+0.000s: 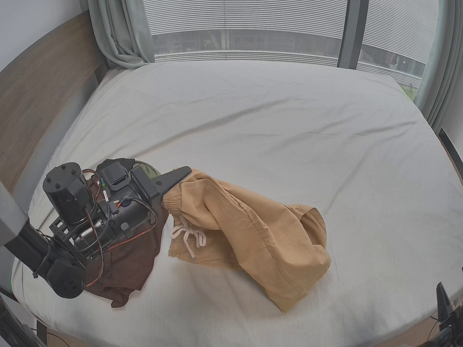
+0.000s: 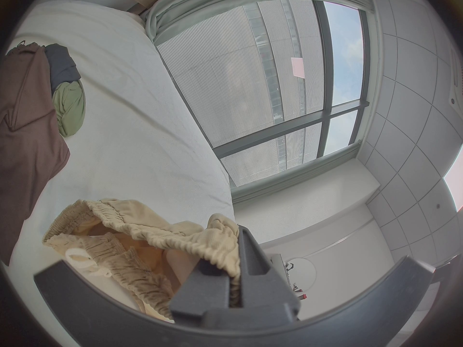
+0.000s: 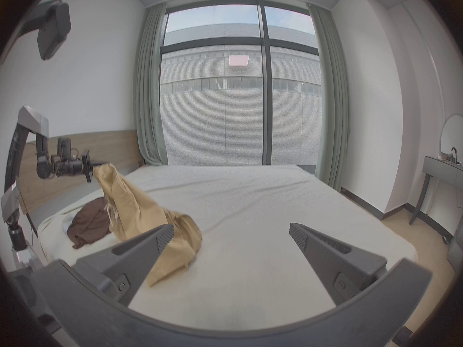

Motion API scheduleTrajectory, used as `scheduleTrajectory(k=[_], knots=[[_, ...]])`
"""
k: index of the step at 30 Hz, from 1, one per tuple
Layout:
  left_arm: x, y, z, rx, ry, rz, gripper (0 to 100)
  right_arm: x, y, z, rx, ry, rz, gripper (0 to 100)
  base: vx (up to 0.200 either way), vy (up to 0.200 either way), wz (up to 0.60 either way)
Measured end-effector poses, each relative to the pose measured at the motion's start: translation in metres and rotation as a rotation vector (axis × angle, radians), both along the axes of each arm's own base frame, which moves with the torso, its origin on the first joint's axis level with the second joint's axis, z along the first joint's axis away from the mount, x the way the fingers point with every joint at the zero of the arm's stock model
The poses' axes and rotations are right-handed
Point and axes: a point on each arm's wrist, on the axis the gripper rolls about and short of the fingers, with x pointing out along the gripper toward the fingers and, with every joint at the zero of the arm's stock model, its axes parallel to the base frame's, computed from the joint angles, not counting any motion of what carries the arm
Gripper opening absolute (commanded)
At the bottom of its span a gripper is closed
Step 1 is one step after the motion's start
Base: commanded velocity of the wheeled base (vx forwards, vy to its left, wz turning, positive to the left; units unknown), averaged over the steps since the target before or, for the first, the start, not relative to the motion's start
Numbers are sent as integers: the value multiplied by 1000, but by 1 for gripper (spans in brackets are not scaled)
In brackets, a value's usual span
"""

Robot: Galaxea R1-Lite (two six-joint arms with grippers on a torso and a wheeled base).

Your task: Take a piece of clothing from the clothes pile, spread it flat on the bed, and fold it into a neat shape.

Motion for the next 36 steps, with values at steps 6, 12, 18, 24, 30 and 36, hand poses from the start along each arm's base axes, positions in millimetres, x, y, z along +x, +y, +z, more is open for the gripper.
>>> scheduleTrajectory(k=[6,12,18,24,30,36], knots=[[1,0,-2,6,1,2,0,-8,0,32,14,-69,25,100,0,0,0],[1,1,-4,10,-10,6,0,1,0,58,44,-12,114,100,0,0,0],[3,1,-8,13,-9,7,0,17,1,85,113,65,212,100,0,0,0],[4,1,-11,20,-6,9,0,45,7,113,146,139,304,100,0,0,0],[4,0,-12,25,-7,9,0,85,16,134,165,164,385,100,0,0,0],[4,0,-12,28,-7,8,0,125,28,138,216,162,455,100,0,0,0]])
